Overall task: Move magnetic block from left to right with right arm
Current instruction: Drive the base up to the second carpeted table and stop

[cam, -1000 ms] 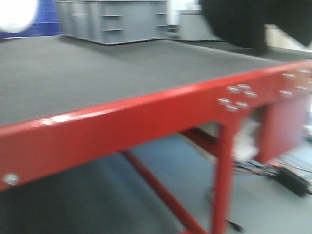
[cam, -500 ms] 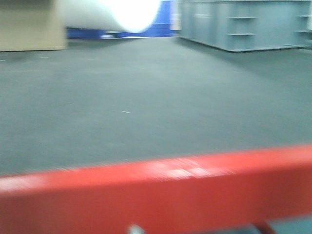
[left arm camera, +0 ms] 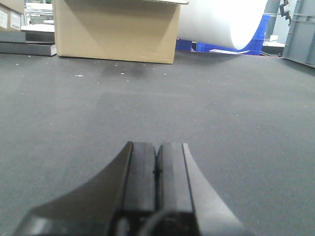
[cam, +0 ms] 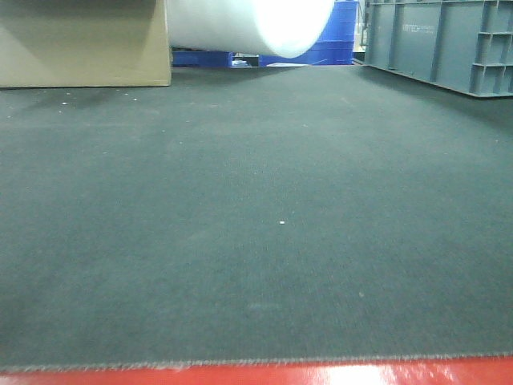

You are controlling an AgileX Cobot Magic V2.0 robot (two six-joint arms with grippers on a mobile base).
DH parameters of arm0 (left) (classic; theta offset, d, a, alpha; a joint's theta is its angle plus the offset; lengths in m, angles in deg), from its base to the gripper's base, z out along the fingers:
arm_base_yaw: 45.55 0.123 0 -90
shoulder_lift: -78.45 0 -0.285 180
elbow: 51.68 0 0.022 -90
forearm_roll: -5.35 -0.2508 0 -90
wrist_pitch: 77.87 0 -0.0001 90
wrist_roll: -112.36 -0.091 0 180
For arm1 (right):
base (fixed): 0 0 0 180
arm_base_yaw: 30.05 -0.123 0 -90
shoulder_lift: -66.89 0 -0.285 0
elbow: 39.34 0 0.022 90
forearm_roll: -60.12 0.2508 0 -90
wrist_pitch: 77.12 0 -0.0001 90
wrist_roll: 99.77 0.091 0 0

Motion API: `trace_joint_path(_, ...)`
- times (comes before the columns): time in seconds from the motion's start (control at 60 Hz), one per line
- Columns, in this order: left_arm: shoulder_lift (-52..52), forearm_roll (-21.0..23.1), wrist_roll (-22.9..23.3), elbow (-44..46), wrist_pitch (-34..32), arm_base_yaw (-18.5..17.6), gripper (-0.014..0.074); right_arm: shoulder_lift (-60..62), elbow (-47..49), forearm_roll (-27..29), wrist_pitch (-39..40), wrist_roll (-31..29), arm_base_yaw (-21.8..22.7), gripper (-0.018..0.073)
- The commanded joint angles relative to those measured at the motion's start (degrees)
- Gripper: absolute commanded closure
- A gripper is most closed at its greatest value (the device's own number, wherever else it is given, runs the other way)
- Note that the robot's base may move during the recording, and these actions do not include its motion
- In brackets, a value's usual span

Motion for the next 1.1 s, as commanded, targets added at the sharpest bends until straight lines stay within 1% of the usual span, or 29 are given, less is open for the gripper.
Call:
trace_joint_path(0.0, -0.8, 0.0, 0.2, -0.5, -5.2, 0.0, 0.0713, -1.1, 1.7, -0.6, 5.0, -0.5, 0.3, 0.0356)
trace_joint_path(0.8, -0.8, 0.0, 0.2, -0.5, -5.2, 0.0, 0.0713, -1.1, 1.7, -0.4, 5.0, -0.5, 0.3, 0.0356)
trace_joint_path(0.917, -0.8, 0.0, 0.2, -0.5, -5.2, 0.0, 0.0713, -1.3, 1.7, 2.1, 5.0, -0.5, 0.3, 0.0357)
trace_joint_path(1.017, -0.8, 0.0, 0.2, -0.5, -5.2, 0.0, 0.0712, -3.9, 1.9, 4.0, 5.1, -0.6, 0.3, 0.0357)
trace_joint_path(1.083, -0.8, 0.0, 0.2, -0.5, -5.2, 0.0, 0.0713, -7.8, 2.9, 5.9, 5.1, -3.3, 0.3, 0.0357)
